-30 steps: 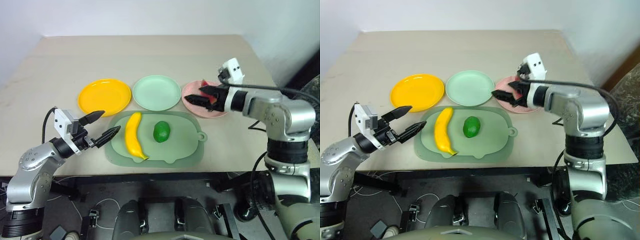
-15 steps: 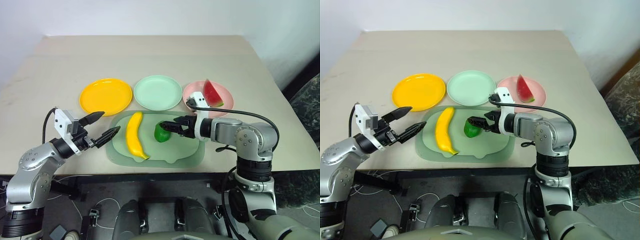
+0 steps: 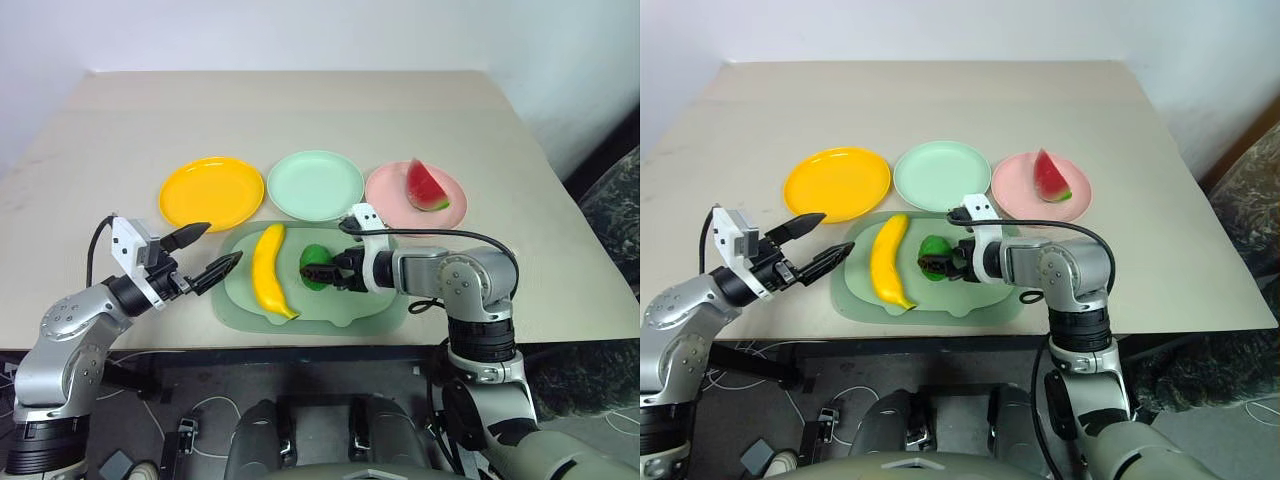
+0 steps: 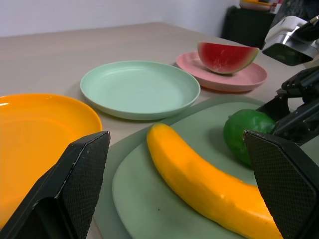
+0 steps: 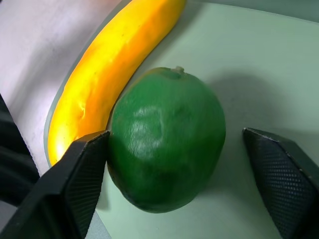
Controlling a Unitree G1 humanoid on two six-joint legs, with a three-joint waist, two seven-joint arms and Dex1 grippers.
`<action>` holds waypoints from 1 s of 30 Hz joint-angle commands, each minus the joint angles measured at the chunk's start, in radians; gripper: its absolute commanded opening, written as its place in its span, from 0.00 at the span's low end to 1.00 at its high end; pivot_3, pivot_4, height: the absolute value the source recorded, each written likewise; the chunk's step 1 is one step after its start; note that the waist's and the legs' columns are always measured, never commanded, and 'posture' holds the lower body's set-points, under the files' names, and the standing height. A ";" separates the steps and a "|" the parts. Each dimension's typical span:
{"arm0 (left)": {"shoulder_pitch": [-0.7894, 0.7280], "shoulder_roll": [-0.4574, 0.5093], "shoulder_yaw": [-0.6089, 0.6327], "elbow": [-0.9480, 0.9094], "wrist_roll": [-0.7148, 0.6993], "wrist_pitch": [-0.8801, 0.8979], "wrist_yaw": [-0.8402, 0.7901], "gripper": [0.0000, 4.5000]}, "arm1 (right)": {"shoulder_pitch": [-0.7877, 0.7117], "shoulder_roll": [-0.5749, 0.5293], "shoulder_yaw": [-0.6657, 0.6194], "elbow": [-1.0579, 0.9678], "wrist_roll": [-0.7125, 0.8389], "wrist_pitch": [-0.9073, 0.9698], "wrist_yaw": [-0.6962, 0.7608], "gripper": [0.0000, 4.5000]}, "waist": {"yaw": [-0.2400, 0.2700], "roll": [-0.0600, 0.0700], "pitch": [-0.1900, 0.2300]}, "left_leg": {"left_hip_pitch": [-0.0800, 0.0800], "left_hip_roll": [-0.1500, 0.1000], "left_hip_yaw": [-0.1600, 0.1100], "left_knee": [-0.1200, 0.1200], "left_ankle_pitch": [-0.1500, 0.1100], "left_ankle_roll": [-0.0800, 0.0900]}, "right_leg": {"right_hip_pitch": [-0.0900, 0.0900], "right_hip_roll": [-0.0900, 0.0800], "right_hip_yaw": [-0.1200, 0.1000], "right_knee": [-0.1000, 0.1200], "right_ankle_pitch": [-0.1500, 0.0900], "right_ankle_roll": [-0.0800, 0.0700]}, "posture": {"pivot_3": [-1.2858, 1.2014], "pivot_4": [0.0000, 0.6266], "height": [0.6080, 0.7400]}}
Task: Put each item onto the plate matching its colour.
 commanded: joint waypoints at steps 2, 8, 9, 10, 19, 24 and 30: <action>-0.011 -0.002 0.011 -0.030 -0.005 -0.011 0.006 1.00 | -0.016 -0.047 0.002 -0.040 0.009 -0.030 0.021 0.65 | 0.000 0.000 0.000 | 0.000 0.000 0.000 0.000 0.000 0.000 | 0.000 0.000 0.000 0.000 0.000 0.000 | 0.52 0.24 0.66; -0.008 -0.004 0.018 -0.040 -0.006 -0.010 0.020 1.00 | -0.186 -0.124 -0.060 0.031 0.060 -0.157 0.146 0.61 | -0.005 0.000 0.000 | 0.000 0.000 0.000 0.000 0.000 0.000 | -0.001 0.000 0.000 0.000 0.000 0.000 | 0.52 0.24 0.66; -0.006 -0.004 0.018 -0.043 -0.007 -0.009 0.022 1.00 | -0.214 -0.131 -0.056 0.069 0.049 -0.188 0.156 0.61 | -0.006 0.000 0.000 | 0.000 0.000 0.000 0.000 0.000 0.000 | -0.001 0.001 0.000 0.000 0.000 0.000 | 0.52 0.24 0.66; -0.004 -0.004 0.018 -0.046 -0.008 -0.009 0.024 1.00 | -0.245 -0.137 -0.034 0.132 0.017 -0.234 0.160 0.61 | -0.005 0.000 0.000 | 0.000 0.000 0.000 -0.001 0.000 0.000 | -0.001 0.001 0.000 0.000 0.000 0.000 | 0.52 0.24 0.66; 0.037 -0.003 0.035 -0.090 -0.007 -0.008 0.054 1.00 | -0.477 -0.058 0.152 0.818 -0.286 -0.803 0.187 0.61 | -0.004 0.000 0.000 | -0.001 0.000 0.002 0.000 0.000 0.000 | -0.002 0.001 0.000 0.000 0.000 0.000 | 0.52 0.24 0.66; 0.070 -0.002 0.053 -0.122 -0.012 -0.006 0.072 1.00 | -0.574 0.021 0.140 1.167 -0.382 -1.030 0.129 0.61 | -0.005 0.000 0.000 | -0.001 0.000 0.002 0.000 0.000 0.000 | -0.003 0.001 0.000 0.000 0.000 0.000 | 0.52 0.24 0.66; 0.110 0.006 0.078 -0.153 -0.015 0.001 0.083 1.00 | -0.623 0.031 0.089 1.241 -0.384 -1.120 0.192 0.91 | -0.004 0.001 0.000 | -0.002 0.000 0.002 0.000 0.000 0.000 | -0.002 0.001 0.000 0.001 0.000 0.000 | 0.52 0.24 0.66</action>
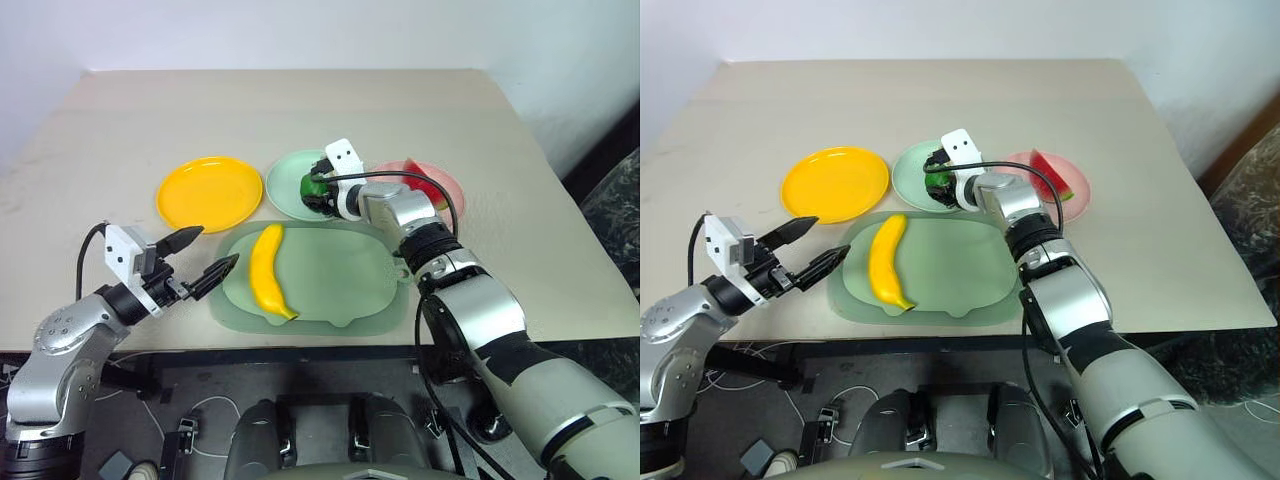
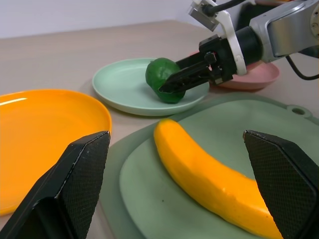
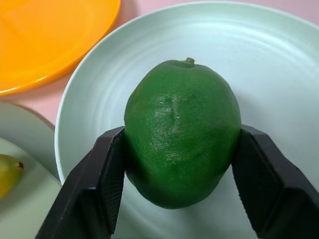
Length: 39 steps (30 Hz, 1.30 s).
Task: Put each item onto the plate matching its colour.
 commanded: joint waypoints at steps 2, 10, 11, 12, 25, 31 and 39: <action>0.021 0.014 0.041 -0.052 -0.015 0.000 0.006 1.00 | -0.036 -0.012 -0.033 -0.051 -0.003 -0.061 0.074 0.99 | -0.001 0.000 0.000 | 0.000 0.000 0.000 0.000 0.000 0.000 | 0.000 0.000 0.000 0.000 0.000 0.000 | 0.52 0.24 0.66; 0.013 0.013 0.055 -0.059 -0.040 0.013 0.024 1.00 | 0.187 -0.079 -0.069 -0.592 0.091 0.136 0.151 0.99 | 0.003 0.000 0.000 | 0.000 0.000 -0.001 0.000 0.000 0.000 | 0.000 0.000 0.000 -0.001 0.000 0.000 | 0.52 0.24 0.66; 0.013 0.011 0.053 -0.056 -0.034 0.011 0.025 1.00 | 0.230 -0.090 -0.069 -0.679 0.106 0.177 0.157 0.99 | 0.003 0.000 0.000 | 0.000 0.000 -0.002 0.000 0.000 0.000 | 0.001 0.000 0.000 -0.001 0.000 0.000 | 0.52 0.24 0.66; 0.011 0.007 0.049 -0.054 -0.028 0.011 0.031 1.00 | 0.273 -0.102 -0.066 -0.757 0.113 0.206 0.154 0.99 | 0.004 0.000 0.000 | 0.000 0.000 -0.001 0.000 0.000 0.000 | 0.001 0.000 0.000 -0.001 0.000 0.000 | 0.52 0.24 0.66; 0.001 -0.143 -0.093 -0.139 0.073 0.016 0.231 1.00 | 0.771 -0.298 -0.110 -1.439 0.339 0.275 0.314 0.99 | 0.004 0.000 0.000 | 0.003 0.000 -0.002 -0.001 0.000 0.000 | 0.003 0.000 0.000 -0.001 0.000 0.000 | 0.52 0.24 0.66; 0.008 -0.181 -0.135 -0.182 0.121 0.020 0.302 1.00 | 0.887 -0.353 -0.083 -1.468 0.348 0.190 0.381 0.99 | 0.008 -0.001 0.000 | 0.003 -0.001 -0.003 0.000 -0.001 0.001 | 0.004 -0.001 -0.001 -0.002 0.000 0.000 | 0.52 0.24 0.66; -0.014 -0.212 -0.213 -0.240 0.212 0.145 0.464 1.00 | 0.882 -0.368 -0.070 -1.403 0.329 0.119 0.393 0.99 | 0.013 -0.001 0.000 | 0.003 -0.001 -0.003 0.000 -0.001 0.001 | 0.005 -0.001 -0.001 -0.002 0.000 0.000 | 0.52 0.24 0.66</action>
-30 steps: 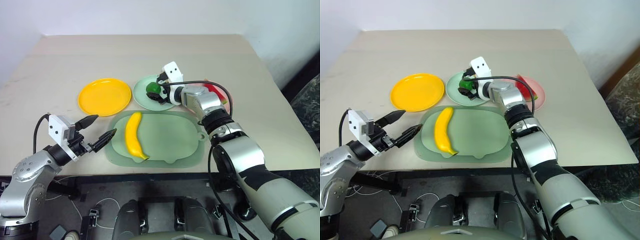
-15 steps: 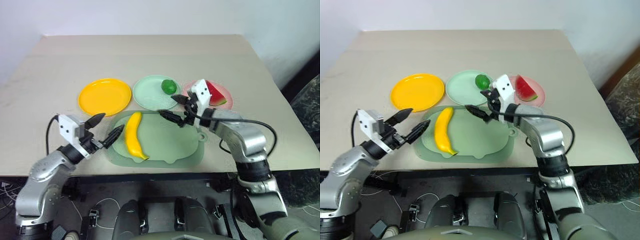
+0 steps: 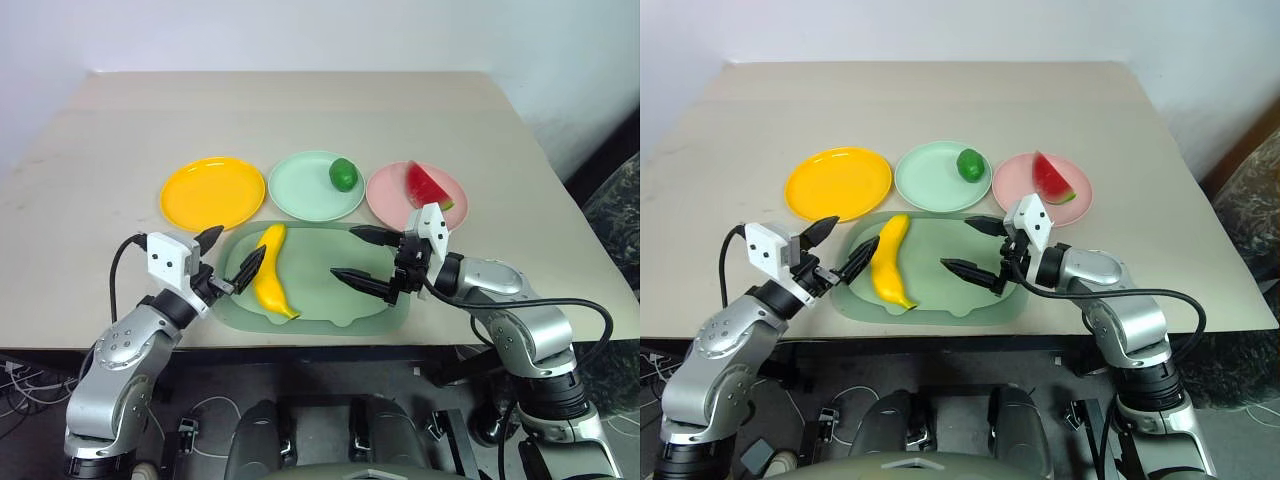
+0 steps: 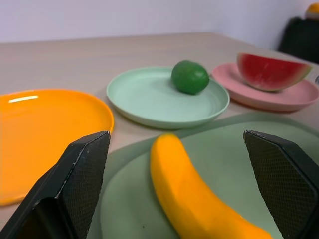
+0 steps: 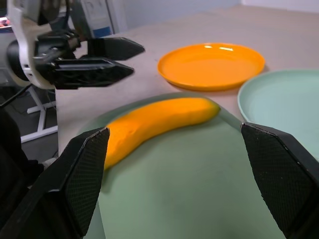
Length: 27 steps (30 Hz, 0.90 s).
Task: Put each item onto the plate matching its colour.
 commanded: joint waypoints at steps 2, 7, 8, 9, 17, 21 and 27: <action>-0.048 -0.009 -0.060 -0.046 0.113 0.152 0.157 1.00 | -0.015 -0.021 -0.012 0.006 0.004 -0.041 0.014 0.99 | 0.007 0.000 0.000 | 0.000 0.000 0.000 0.000 0.000 0.000 | 0.000 0.000 0.000 0.000 0.000 0.000 | 0.52 0.24 0.66; -0.121 -0.080 -0.118 -0.038 0.125 0.276 0.230 1.00 | 0.003 -0.068 -0.034 0.016 0.024 -0.051 0.056 0.99 | 0.024 -0.001 0.000 | 0.000 0.000 0.000 0.001 0.000 0.001 | 0.001 0.000 0.000 0.000 0.000 0.000 | 0.52 0.24 0.66; -0.136 -0.097 -0.128 -0.038 0.129 0.295 0.243 1.00 | 0.005 -0.076 -0.038 0.016 0.029 -0.048 0.060 0.99 | 0.023 -0.001 0.000 | 0.000 0.000 0.000 0.001 0.000 0.001 | 0.001 0.000 0.000 0.000 0.000 0.000 | 0.52 0.24 0.66; -0.147 -0.106 -0.147 -0.036 0.131 0.303 0.240 1.00 | 0.009 -0.086 -0.034 0.018 0.023 -0.054 0.064 0.99 | 0.023 -0.001 0.000 | 0.000 0.000 0.000 0.001 0.000 0.001 | 0.001 0.000 0.000 0.000 0.000 0.000 | 0.52 0.24 0.66; -0.211 -0.125 -0.186 -0.007 0.137 0.433 0.235 1.00 | 0.003 -0.092 -0.011 0.024 0.008 -0.075 0.062 0.99 | 0.022 -0.001 0.000 | 0.000 0.000 -0.001 0.001 0.000 0.000 | 0.000 0.000 0.000 0.000 0.000 0.000 | 0.52 0.24 0.66; -0.289 -0.168 -0.141 0.024 0.102 0.609 0.271 1.00 | -0.026 -0.096 -0.010 0.055 -0.011 -0.088 0.056 0.99 | 0.024 -0.001 0.000 | 0.000 -0.001 -0.001 0.002 0.000 0.000 | 0.002 0.000 -0.001 0.000 0.000 0.000 | 0.52 0.24 0.66; -0.353 -0.169 -0.159 0.036 0.122 0.705 0.275 1.00 | -0.039 -0.095 -0.006 0.077 -0.036 -0.108 0.047 0.99 | 0.023 -0.001 0.000 | 0.000 -0.001 -0.001 0.002 0.000 0.000 | 0.002 0.000 -0.001 0.001 0.000 0.000 | 0.52 0.24 0.66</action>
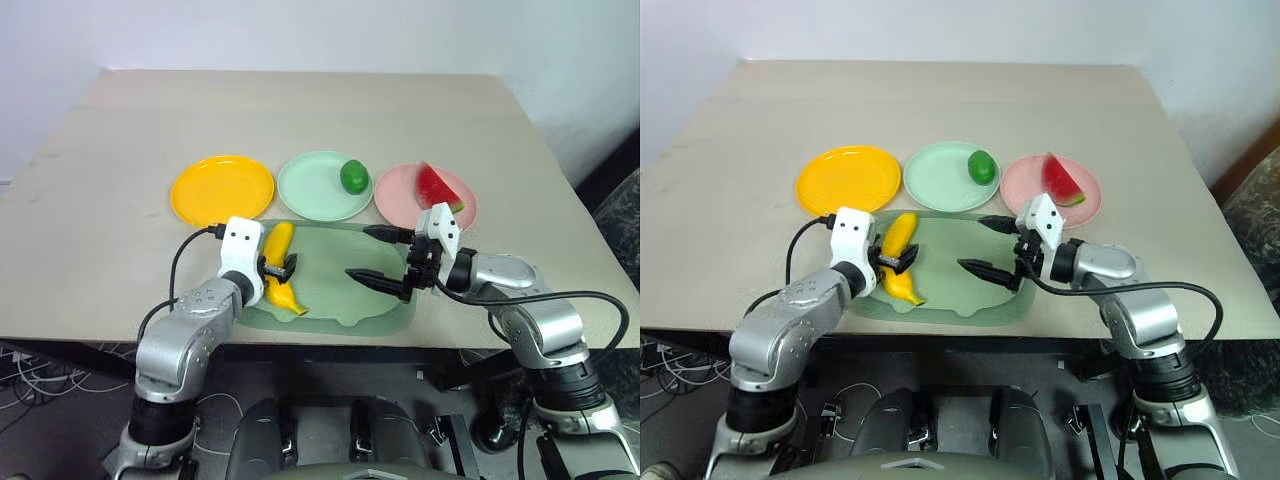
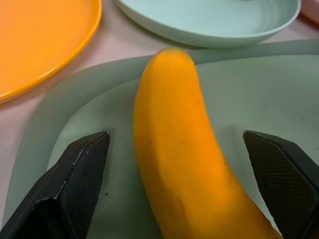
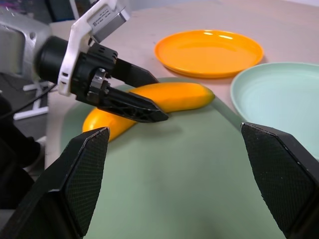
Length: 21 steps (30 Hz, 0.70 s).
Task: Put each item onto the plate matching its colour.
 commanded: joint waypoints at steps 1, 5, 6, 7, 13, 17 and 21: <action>-0.025 0.020 -0.022 -0.008 0.007 0.032 -0.018 1.00 | -0.022 -0.003 -0.006 -0.018 -0.005 -0.017 -0.012 0.99 | 0.000 0.000 0.000 | 0.000 0.000 0.000 0.000 0.000 0.000 | 0.000 0.000 0.000 0.000 0.000 0.000 | 0.52 0.24 0.66; -0.023 0.008 -0.035 -0.018 0.020 0.029 -0.011 0.80 | -0.026 -0.008 -0.006 -0.053 -0.004 0.009 -0.033 1.00 | 0.001 0.000 0.000 | 0.000 0.000 0.000 0.000 0.000 0.000 | 0.000 0.000 0.000 0.000 0.000 0.000 | 0.52 0.24 0.66; -0.025 0.007 -0.029 -0.017 0.022 0.028 -0.012 0.73 | -0.028 -0.008 -0.007 -0.059 -0.001 0.016 -0.037 1.00 | 0.001 0.000 0.000 | 0.000 0.000 0.000 0.000 0.000 0.000 | 0.000 0.000 0.000 0.000 0.000 0.000 | 0.52 0.24 0.66; -0.027 0.010 -0.024 -0.018 0.026 0.026 -0.011 0.67 | -0.031 -0.009 -0.008 -0.065 0.002 0.023 -0.041 1.00 | 0.001 0.000 0.000 | 0.000 0.000 0.000 0.000 0.000 0.000 | 0.001 0.000 0.000 0.000 0.000 0.000 | 0.52 0.24 0.66; -0.012 0.055 -0.010 -0.160 0.018 -0.050 -0.059 0.41 | -0.047 -0.012 -0.015 -0.062 0.007 0.035 -0.046 1.00 | -0.003 0.000 0.000 | 0.000 0.000 0.000 0.000 0.000 0.000 | 0.000 0.000 0.000 0.000 0.000 0.000 | 0.52 0.24 0.66; -0.047 0.021 0.080 -0.170 -0.001 -0.034 -0.029 0.41 | -0.059 -0.007 -0.012 -0.046 0.009 0.029 -0.042 1.00 | 0.001 0.000 0.000 | 0.000 0.000 0.000 0.000 0.000 0.000 | 0.000 0.000 0.000 0.000 0.000 0.000 | 0.52 0.24 0.66; -0.121 0.022 0.131 -0.032 0.078 -0.099 0.040 0.41 | -0.074 0.005 0.004 -0.007 -0.007 0.004 -0.034 1.00 | 0.002 0.000 0.000 | 0.000 0.000 -0.001 0.001 0.000 0.000 | 0.002 0.000 -0.001 0.000 0.000 0.000 | 0.52 0.24 0.66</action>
